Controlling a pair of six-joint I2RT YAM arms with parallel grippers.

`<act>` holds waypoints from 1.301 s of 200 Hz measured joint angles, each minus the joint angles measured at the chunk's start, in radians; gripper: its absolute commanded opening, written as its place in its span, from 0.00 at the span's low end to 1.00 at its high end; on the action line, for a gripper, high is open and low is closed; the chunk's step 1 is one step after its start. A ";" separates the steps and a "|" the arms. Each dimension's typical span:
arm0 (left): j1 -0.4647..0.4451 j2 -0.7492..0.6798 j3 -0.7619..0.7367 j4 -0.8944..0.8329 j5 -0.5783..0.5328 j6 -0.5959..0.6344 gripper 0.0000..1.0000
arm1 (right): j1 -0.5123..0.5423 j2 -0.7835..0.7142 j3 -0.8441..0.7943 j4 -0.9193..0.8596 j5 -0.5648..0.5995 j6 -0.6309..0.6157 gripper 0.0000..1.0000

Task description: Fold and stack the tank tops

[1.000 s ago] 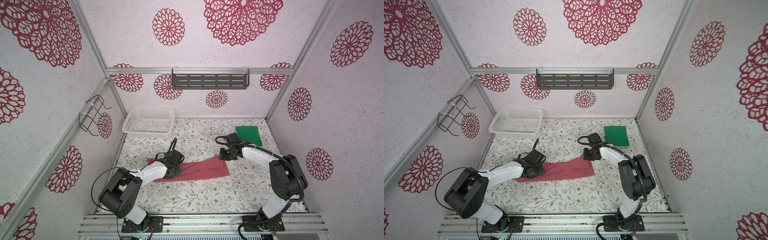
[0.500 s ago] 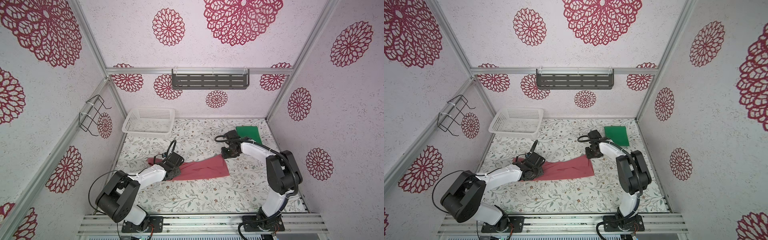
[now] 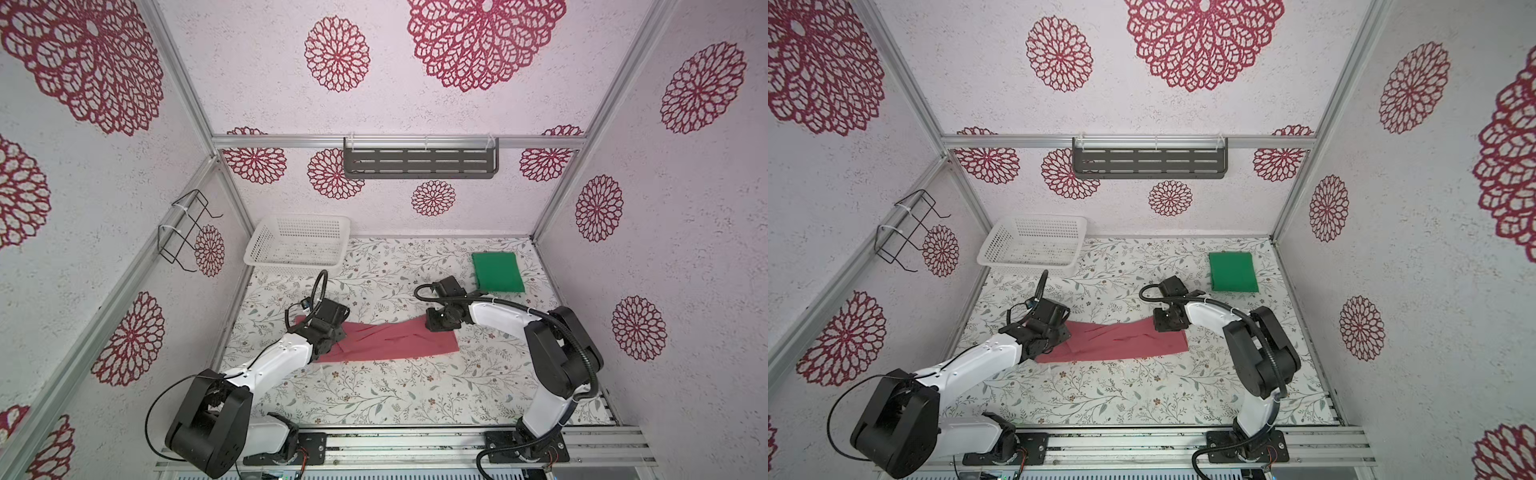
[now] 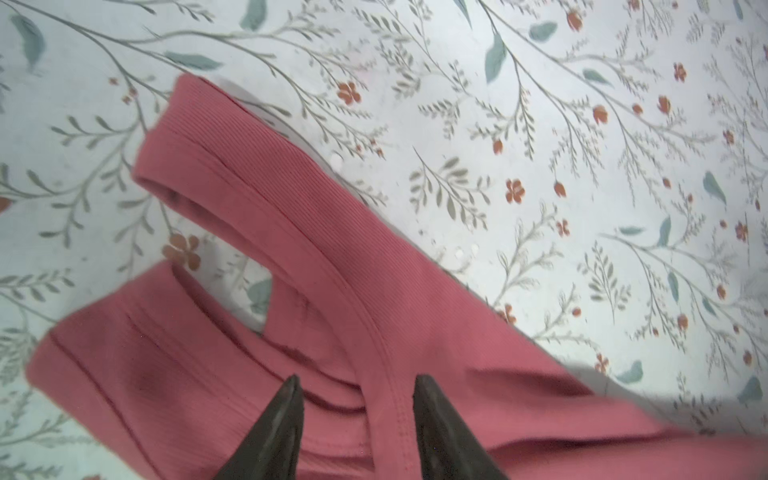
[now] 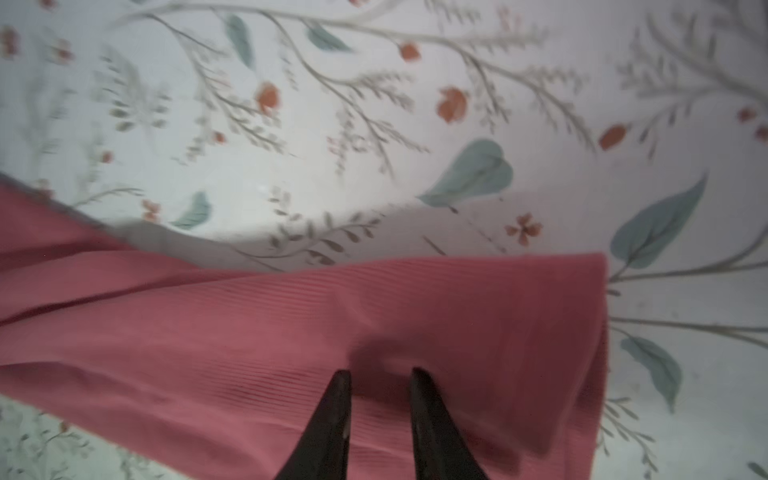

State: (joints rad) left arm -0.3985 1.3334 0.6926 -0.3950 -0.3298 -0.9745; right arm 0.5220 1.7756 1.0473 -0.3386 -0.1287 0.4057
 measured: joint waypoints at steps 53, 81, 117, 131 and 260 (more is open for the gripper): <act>0.187 0.074 -0.034 0.153 0.027 0.050 0.46 | -0.053 -0.047 -0.090 0.108 -0.004 0.042 0.28; 0.240 0.177 -0.037 0.215 0.056 0.065 0.46 | -0.054 -0.058 -0.113 0.139 -0.003 0.060 0.28; 0.248 0.223 -0.041 0.290 0.076 0.065 0.46 | -0.075 -0.104 -0.176 0.174 0.017 0.086 0.28; 0.252 0.222 -0.043 0.296 0.084 0.066 0.46 | -0.099 -0.137 -0.211 0.175 0.022 0.093 0.29; -0.066 0.063 0.122 -0.015 0.131 0.046 0.43 | -0.110 -0.322 -0.149 0.014 0.119 -0.073 0.11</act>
State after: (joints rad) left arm -0.4641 1.3960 0.8150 -0.4103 -0.1986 -0.9283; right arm 0.4122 1.4532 0.8986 -0.3244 -0.0097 0.3328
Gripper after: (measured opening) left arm 0.439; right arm 0.109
